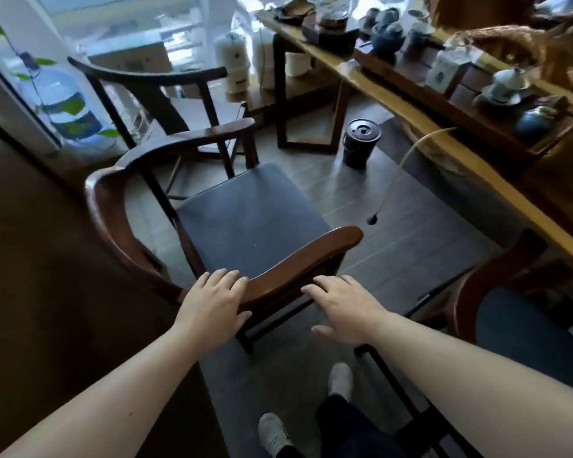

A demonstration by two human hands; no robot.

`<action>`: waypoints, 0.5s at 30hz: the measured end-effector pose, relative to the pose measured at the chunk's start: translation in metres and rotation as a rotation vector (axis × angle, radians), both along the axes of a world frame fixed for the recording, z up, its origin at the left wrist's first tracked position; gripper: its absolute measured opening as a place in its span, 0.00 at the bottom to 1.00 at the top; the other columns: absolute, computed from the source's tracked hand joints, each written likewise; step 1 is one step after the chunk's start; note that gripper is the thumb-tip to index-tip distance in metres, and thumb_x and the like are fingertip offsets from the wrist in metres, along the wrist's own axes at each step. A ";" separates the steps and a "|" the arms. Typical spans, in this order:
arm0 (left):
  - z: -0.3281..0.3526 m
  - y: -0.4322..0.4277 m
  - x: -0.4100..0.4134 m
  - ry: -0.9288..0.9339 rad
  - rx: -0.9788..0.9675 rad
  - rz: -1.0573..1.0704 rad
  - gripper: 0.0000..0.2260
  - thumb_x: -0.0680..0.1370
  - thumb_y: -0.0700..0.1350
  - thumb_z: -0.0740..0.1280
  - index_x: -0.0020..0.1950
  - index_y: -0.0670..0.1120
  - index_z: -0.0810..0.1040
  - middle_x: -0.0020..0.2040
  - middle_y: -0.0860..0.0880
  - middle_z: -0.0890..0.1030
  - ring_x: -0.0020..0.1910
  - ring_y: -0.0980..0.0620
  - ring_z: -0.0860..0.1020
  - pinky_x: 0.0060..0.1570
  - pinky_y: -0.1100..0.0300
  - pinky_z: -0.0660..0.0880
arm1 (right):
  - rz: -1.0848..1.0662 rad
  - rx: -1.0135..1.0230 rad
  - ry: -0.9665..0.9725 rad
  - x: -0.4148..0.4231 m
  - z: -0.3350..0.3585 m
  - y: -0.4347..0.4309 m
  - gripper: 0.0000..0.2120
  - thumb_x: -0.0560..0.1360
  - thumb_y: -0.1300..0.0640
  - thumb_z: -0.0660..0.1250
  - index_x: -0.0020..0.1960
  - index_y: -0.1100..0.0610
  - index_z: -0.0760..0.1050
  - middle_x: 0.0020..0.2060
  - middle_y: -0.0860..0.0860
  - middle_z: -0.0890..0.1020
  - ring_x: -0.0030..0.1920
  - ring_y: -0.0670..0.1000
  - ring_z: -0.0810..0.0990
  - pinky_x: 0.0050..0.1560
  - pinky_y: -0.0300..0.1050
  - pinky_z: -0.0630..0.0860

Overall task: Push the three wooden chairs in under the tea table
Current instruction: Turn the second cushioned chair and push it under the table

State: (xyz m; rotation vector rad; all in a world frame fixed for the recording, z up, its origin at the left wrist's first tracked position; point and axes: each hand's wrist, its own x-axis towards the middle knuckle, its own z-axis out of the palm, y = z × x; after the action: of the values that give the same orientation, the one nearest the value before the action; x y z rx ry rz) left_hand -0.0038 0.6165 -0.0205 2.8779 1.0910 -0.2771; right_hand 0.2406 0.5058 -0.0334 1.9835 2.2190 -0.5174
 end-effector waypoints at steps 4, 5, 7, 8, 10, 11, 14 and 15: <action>-0.012 0.014 0.013 0.040 -0.038 0.060 0.31 0.74 0.61 0.65 0.72 0.47 0.66 0.70 0.45 0.70 0.70 0.44 0.65 0.69 0.46 0.61 | 0.102 0.003 0.010 0.005 -0.015 0.050 0.37 0.70 0.40 0.70 0.73 0.52 0.61 0.69 0.55 0.69 0.69 0.57 0.66 0.68 0.57 0.63; -0.016 0.017 0.017 0.056 -0.036 0.068 0.31 0.75 0.61 0.64 0.73 0.47 0.63 0.72 0.46 0.68 0.71 0.45 0.63 0.70 0.46 0.60 | 0.127 -0.005 0.014 0.008 -0.020 0.063 0.37 0.70 0.40 0.71 0.73 0.52 0.61 0.69 0.55 0.69 0.69 0.58 0.66 0.69 0.58 0.63; -0.022 0.025 0.025 0.116 -0.046 0.094 0.32 0.75 0.63 0.62 0.74 0.48 0.61 0.72 0.46 0.66 0.72 0.45 0.60 0.71 0.46 0.57 | 0.168 -0.022 0.030 0.017 -0.029 0.088 0.38 0.69 0.40 0.71 0.72 0.51 0.62 0.70 0.55 0.69 0.69 0.58 0.66 0.68 0.58 0.63; -0.025 0.028 0.026 0.151 -0.053 0.106 0.33 0.75 0.63 0.62 0.74 0.48 0.60 0.72 0.47 0.66 0.72 0.45 0.60 0.71 0.46 0.57 | 0.187 -0.023 0.026 0.021 -0.033 0.096 0.38 0.68 0.39 0.71 0.72 0.51 0.62 0.69 0.55 0.69 0.69 0.57 0.67 0.68 0.57 0.63; -0.033 0.038 0.028 0.243 -0.089 0.139 0.35 0.74 0.65 0.62 0.74 0.48 0.59 0.72 0.46 0.65 0.72 0.45 0.60 0.71 0.45 0.57 | 0.236 -0.046 0.016 0.033 -0.048 0.117 0.39 0.67 0.38 0.71 0.72 0.50 0.62 0.69 0.55 0.69 0.69 0.57 0.66 0.68 0.58 0.63; -0.037 0.042 0.026 0.286 -0.106 0.150 0.35 0.73 0.65 0.62 0.74 0.48 0.58 0.72 0.46 0.65 0.72 0.44 0.60 0.71 0.44 0.57 | 0.262 -0.065 0.006 0.037 -0.053 0.125 0.39 0.67 0.37 0.71 0.72 0.50 0.62 0.69 0.55 0.69 0.69 0.57 0.66 0.68 0.58 0.62; -0.048 0.056 0.018 0.377 -0.131 0.189 0.37 0.72 0.67 0.63 0.73 0.49 0.59 0.70 0.46 0.68 0.69 0.44 0.63 0.69 0.43 0.60 | 0.351 -0.133 -0.016 0.044 -0.071 0.150 0.40 0.66 0.35 0.71 0.71 0.50 0.61 0.68 0.55 0.70 0.69 0.58 0.66 0.68 0.61 0.62; -0.050 0.061 0.017 0.399 -0.141 0.188 0.37 0.71 0.67 0.63 0.73 0.49 0.59 0.69 0.46 0.69 0.68 0.44 0.65 0.67 0.44 0.62 | 0.389 -0.153 -0.023 0.042 -0.075 0.157 0.40 0.65 0.34 0.70 0.70 0.50 0.62 0.67 0.55 0.70 0.68 0.58 0.66 0.67 0.61 0.63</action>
State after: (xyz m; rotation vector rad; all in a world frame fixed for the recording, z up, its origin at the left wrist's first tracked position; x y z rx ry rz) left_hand 0.0129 0.6771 -0.0703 2.6339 1.3245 -0.9060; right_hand 0.2831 0.6627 -0.1087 1.4274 2.3853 -0.5855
